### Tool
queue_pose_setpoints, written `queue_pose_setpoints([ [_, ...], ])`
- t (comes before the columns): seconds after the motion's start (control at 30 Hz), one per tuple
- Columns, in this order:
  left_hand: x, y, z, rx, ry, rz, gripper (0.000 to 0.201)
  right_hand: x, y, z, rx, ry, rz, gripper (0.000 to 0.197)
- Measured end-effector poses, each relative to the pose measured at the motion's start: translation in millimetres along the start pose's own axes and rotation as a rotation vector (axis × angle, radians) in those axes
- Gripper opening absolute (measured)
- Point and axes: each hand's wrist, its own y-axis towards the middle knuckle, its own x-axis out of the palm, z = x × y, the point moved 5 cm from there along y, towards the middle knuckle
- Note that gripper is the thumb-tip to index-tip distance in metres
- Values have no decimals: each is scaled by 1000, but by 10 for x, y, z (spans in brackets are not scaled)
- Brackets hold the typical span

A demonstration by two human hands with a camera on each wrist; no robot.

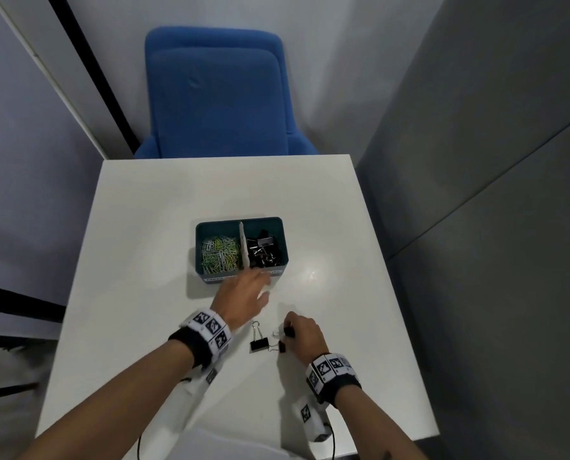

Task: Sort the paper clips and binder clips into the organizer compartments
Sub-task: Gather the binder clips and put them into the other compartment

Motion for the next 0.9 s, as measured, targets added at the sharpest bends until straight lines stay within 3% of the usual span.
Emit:
queue_pose_setpoints([
  [0.13, 689, -490, -104, -5, 77, -357, 48, -412, 19, -132, -34, 46, 117, 12],
  [0.2, 932, -682, -149, -12, 106, -437, 60, -675, 55, -302, -85, 81, 176, 12],
  [0.27, 1065, -822, -147, 37, 137, -428, 65, -908, 121, -494, -142, 101, 232, 12],
  [0.4, 1206, -985, -163, 166, 254, -360, 54, -1210, 347, -830, -239, 143, 313, 13],
  [0.53, 1267, -1036, -213, 155, 227, -427, 56, -1332, 490, -977, -247, 167, 361, 32],
  [0.63, 1254, -1065, -199, 112, 167, -452, 59, -1218, 387, -920, -282, 104, 391, 33],
  [0.73, 1190, -1102, -138, 104, 83, -415, 51, -871, 212, -703, -274, -15, 302, 28],
  [0.83, 1148, -1141, -161, 70, 79, -412, 30, -446, 24, -459, -231, -148, 112, 29],
  [0.9, 1128, -1155, -151, 125, 128, -441, 27, -175, -107, -314, -227, -242, 1, 36],
])
